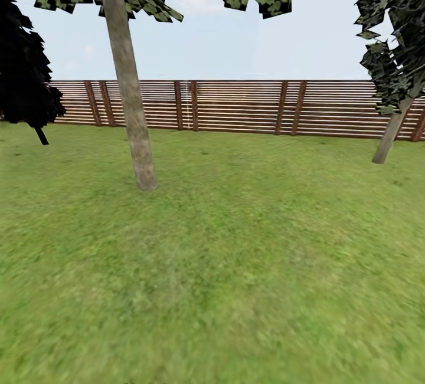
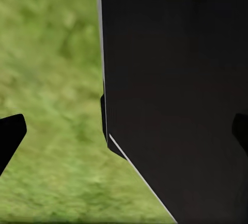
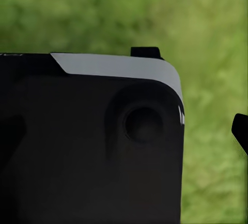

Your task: Take the three Easter eggs out of the wicker basket on the lawn in the garden, then place them on the lawn next to a single tree (choose any tree) so that all three eggs are next to the same tree and none are left in the basket.

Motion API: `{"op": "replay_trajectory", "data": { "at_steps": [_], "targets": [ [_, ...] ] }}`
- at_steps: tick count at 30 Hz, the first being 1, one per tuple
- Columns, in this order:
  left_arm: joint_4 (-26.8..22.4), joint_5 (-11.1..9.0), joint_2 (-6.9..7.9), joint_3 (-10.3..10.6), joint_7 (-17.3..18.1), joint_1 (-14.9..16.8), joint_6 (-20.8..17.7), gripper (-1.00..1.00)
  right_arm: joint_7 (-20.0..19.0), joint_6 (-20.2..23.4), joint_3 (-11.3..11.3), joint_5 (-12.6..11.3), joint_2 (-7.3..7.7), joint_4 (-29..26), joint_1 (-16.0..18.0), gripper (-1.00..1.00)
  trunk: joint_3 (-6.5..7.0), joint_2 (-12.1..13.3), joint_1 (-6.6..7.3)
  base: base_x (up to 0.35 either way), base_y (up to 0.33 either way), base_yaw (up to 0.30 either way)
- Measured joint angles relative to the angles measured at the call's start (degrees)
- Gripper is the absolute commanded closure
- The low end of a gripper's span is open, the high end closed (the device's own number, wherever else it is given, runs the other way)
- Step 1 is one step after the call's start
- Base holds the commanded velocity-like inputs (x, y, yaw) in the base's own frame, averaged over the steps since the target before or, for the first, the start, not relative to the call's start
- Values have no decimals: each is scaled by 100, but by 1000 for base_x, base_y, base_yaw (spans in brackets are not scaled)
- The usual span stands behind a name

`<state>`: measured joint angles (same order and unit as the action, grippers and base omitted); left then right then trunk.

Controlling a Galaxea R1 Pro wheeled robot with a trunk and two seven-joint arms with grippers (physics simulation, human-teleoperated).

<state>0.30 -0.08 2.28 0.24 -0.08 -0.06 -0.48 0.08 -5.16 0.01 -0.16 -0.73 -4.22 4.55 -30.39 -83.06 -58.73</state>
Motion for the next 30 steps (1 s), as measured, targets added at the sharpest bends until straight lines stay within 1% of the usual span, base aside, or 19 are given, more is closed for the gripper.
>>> {"op": "replay_trajectory", "data": {
  "at_steps": [7,10,14,16,30],
  "targets": [
    [1,0,0,0,0,0,0,-100,0,0,-8,-2,3,12,0,-100,-22,0,0,0,0,294],
    [-1,0,-1,0,0,1,0,-100,0,-65,-8,-13,3,19,2,-100,-32,0,0,0,0,294],
    [1,0,-1,0,0,-1,0,-100,0,-422,-2,-42,3,36,0,-100,-45,0,0,0,0,294],
    [1,0,-3,0,0,0,0,-100,0,-469,-1,-45,3,38,0,-100,-52,0,0,0,0,294],
    [-1,0,-1,0,0,0,0,-100,-8,-501,2,-19,3,39,0,-100,-100,0,0,0,0,292]
  ]
}}
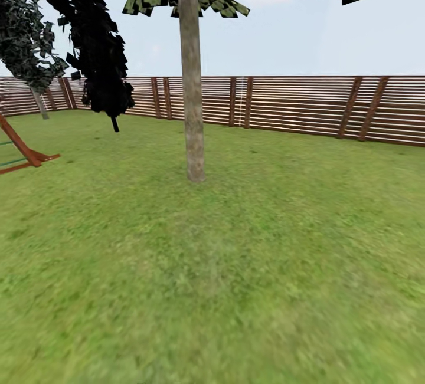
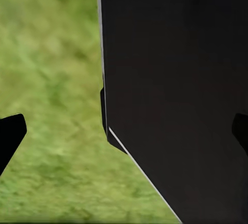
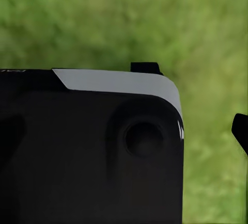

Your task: Take the three Easter eggs out of the wicker basket on the lawn in the garden, then place them on the lawn next to a single tree (choose any tree) so that all three eggs are next to the same tree and none are left in the basket.

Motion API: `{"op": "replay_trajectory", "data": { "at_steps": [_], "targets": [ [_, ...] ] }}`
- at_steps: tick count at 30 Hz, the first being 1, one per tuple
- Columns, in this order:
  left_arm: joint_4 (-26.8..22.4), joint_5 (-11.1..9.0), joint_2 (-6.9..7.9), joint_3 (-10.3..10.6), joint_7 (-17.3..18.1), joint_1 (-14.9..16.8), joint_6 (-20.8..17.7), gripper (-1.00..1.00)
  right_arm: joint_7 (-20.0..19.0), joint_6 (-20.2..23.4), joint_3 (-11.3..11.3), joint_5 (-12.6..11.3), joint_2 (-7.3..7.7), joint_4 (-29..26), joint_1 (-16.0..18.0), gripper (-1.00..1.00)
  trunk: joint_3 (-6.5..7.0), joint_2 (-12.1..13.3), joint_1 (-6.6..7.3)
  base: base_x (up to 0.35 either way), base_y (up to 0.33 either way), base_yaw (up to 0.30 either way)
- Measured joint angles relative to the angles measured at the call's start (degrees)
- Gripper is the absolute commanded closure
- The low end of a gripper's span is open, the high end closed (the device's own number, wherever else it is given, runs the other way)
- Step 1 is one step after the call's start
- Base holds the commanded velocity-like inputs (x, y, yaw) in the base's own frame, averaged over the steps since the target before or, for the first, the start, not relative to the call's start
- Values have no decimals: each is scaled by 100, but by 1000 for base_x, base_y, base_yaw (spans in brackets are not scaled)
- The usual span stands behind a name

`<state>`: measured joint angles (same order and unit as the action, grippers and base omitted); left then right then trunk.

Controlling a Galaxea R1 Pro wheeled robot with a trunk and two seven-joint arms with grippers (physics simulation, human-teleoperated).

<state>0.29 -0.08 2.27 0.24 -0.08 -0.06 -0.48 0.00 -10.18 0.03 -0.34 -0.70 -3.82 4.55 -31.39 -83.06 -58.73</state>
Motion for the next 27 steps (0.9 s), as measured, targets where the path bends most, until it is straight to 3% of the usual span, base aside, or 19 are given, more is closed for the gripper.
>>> {"op": "replay_trajectory", "data": {
  "at_steps": [27],
  "targets": [
    [1,0,-1,0,0,0,0,-100,-4,-8,-22,-40,-37,-3,0,-100,-95,0,0,0,0,290]
  ]
}}
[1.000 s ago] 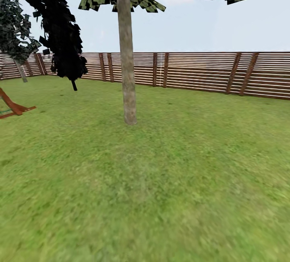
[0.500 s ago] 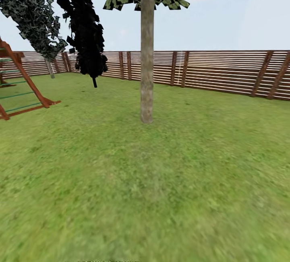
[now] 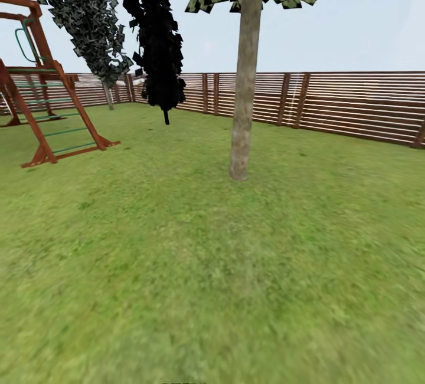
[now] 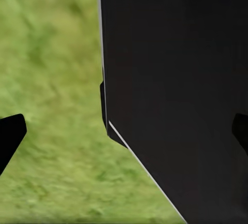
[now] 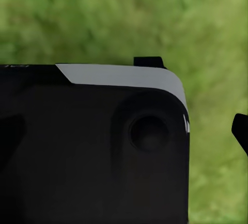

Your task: Take the three Easter eggs out of the wicker basket on the lawn in the garden, then place them on the lawn next to a single tree (choose any tree) so that all three eggs are next to the same tree and none are left in the basket.

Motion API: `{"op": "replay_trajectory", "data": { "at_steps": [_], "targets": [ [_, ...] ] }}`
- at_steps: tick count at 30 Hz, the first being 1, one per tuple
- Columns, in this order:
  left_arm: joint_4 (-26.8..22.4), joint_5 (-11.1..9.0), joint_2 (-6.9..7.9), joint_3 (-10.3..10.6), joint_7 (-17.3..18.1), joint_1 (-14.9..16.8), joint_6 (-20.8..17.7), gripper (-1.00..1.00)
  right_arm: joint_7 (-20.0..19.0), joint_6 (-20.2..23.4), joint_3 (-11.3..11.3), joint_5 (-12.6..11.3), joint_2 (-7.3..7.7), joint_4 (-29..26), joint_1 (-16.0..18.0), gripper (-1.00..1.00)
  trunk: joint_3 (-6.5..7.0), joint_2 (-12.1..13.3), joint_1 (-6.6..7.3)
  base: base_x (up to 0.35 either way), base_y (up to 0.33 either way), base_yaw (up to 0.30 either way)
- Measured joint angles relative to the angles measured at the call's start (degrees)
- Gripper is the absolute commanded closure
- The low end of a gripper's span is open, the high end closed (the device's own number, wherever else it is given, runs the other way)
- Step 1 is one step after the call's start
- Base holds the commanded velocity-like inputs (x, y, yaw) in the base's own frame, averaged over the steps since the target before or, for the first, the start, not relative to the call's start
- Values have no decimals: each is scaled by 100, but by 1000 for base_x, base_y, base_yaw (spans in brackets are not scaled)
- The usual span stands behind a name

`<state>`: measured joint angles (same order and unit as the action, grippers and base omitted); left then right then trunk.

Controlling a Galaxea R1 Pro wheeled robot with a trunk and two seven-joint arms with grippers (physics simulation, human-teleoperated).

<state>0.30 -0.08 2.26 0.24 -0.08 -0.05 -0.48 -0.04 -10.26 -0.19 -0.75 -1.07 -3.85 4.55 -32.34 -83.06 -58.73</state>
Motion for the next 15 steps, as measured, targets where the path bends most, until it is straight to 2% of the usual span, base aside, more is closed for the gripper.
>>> {"op": "replay_trajectory", "data": {
  "at_steps": [13,15],
  "targets": [
    [-59,32,11,13,-5,13,2,-100,1,2,3,-13,-15,11,0,-100,-45,0,0,0,0,290],
    [-400,13,219,8,5,49,181,-100,0,7,2,-13,-5,12,1,-100,-51,0,0,0,0,289]
  ]
}}
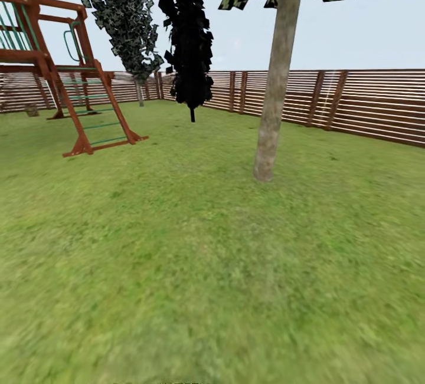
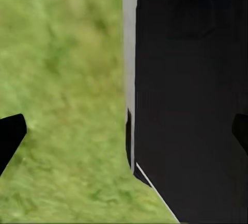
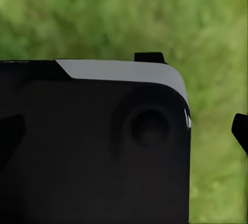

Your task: Take the three Easter eggs out of the wicker basket on the lawn in the garden, then place them on the lawn next to a single tree (choose any tree) so that all three eggs are next to the same tree and none are left in the basket.

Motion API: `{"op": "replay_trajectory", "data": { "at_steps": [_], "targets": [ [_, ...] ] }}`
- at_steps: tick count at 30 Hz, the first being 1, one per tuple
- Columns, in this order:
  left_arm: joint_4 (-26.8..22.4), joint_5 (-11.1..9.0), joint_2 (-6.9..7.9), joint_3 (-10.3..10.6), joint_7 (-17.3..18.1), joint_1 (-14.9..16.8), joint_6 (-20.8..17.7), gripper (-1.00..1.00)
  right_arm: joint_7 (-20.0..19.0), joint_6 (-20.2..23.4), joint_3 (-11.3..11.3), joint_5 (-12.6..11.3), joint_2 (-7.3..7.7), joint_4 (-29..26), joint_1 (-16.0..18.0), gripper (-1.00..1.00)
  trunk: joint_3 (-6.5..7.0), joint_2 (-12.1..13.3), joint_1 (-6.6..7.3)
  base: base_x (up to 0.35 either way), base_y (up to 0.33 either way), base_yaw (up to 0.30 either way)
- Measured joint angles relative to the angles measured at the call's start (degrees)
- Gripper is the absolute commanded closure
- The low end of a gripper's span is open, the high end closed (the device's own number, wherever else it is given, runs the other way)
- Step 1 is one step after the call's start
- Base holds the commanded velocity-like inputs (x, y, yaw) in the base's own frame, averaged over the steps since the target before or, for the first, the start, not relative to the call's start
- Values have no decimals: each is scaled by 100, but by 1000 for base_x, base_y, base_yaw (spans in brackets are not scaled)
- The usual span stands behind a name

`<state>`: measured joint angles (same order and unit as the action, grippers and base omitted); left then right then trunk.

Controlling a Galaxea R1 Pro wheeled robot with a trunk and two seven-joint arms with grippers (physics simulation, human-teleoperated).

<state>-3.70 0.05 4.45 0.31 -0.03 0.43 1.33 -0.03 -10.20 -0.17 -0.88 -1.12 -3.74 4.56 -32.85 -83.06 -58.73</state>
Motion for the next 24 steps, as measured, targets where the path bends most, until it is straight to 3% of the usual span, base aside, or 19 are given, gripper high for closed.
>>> {"op": "replay_trajectory", "data": {
  "at_steps": [3,7,9,12,17,24],
  "targets": [
    [-437,-16,57,4,20,12,161,-100,-3,2,0,0,26,-5,1,-100,-8,0,0,0,0,141],
    [-534,-16,41,2,26,15,197,-100,-51,20,35,85,34,-9,-2,-100,-11,0,0,0,0,21],
    [-552,-17,-2,-2,28,15,204,-100,-65,30,109,359,29,-11,-2,-100,-11,0,0,0,0,2],
    [-550,-18,-31,-1,27,15,201,-100,-65,18,117,539,25,-15,4,-100,-11,0,0,0,0,0],
    [-545,-33,-135,-12,21,14,198,-100,-35,11,109,583,-12,-11,8,-100,-11,0,0,0,0,156],
    [-533,-35,-154,-14,19,14,202,-100,-11,2,110,584,-24,1,8,-100,-11,0,0,0,0,282]
  ]
}}
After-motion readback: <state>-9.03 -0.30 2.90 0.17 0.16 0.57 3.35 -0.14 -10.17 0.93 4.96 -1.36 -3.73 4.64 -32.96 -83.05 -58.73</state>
